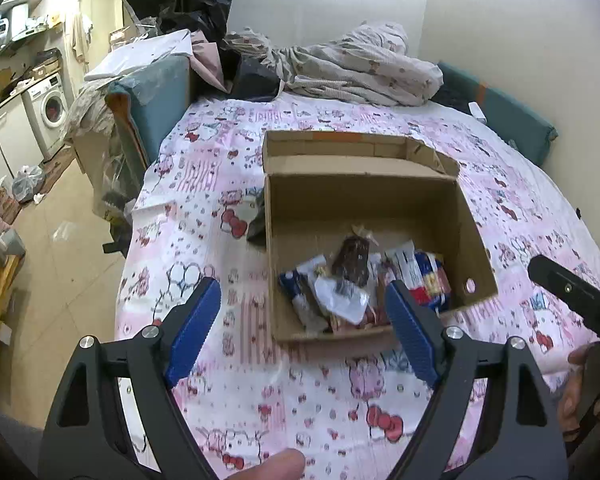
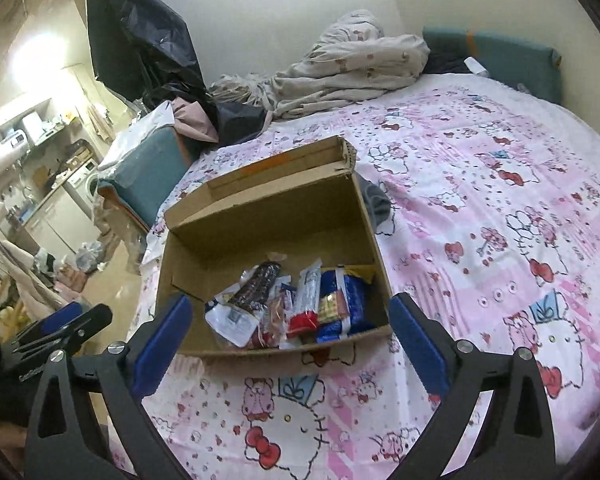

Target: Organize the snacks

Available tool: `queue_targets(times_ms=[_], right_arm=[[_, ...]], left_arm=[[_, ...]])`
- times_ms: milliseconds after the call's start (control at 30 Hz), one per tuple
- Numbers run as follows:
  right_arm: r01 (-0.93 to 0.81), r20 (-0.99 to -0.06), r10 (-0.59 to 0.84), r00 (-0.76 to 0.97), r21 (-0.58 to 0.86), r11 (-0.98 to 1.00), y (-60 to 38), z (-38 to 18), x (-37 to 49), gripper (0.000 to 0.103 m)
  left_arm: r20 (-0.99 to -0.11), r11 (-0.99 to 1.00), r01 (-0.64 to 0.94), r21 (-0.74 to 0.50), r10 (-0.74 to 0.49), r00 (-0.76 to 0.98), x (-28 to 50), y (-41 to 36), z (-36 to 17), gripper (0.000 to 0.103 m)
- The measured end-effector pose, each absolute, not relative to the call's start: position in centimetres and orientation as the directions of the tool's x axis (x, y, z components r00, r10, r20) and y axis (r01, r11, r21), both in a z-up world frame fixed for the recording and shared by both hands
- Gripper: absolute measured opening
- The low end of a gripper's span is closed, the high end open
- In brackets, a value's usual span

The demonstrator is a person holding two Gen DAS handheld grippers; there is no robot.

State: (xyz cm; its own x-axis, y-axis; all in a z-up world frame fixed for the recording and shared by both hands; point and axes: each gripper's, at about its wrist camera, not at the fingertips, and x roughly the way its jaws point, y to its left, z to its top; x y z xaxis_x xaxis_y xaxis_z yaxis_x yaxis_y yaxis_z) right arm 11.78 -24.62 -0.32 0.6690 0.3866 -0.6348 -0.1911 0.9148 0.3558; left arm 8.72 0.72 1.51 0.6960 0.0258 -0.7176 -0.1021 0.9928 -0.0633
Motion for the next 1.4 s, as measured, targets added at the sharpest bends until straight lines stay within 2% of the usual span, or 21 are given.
queue_targets(times_ms=[100,167,300,600,1400], right_arm=[[-0.205,-0.64,0.397,0.658,0.355,0.912,-24.2,-0.5,10.9,0.101],[-0.214,-0.644,0.404,0.65,0.354,0.91,-23.9,-0.7,10.5,0.101],[-0.23,-0.654,0.387,0.65,0.316,0.92,-23.0,-0.9,9.8,0.101],[-0.187,-0.66,0.354,0.663,0.311,0.932,-23.3,-1.3,10.1,0.101],[-0.209,-0.656,0.345,0.671,0.28,0.937,-22.5,-0.9,9.8,0.101]], left_arm=[[-0.719,0.992,-0.106,-0.066,0.027,0.695,7.7,0.7,1.3,0.084],[-0.704,0.993,-0.114,-0.043,0.051,0.709,7.2,0.5,1.3,0.093],[-0.698,0.99,-0.133,-0.054,0.058,0.714,6.8,0.8,1.3,0.103],[-0.711,0.99,-0.121,-0.067,0.038,0.702,7.0,0.5,0.6,0.103],[-0.716,0.992,-0.098,-0.082,0.01,0.699,7.0,-0.1,0.6,0.103]])
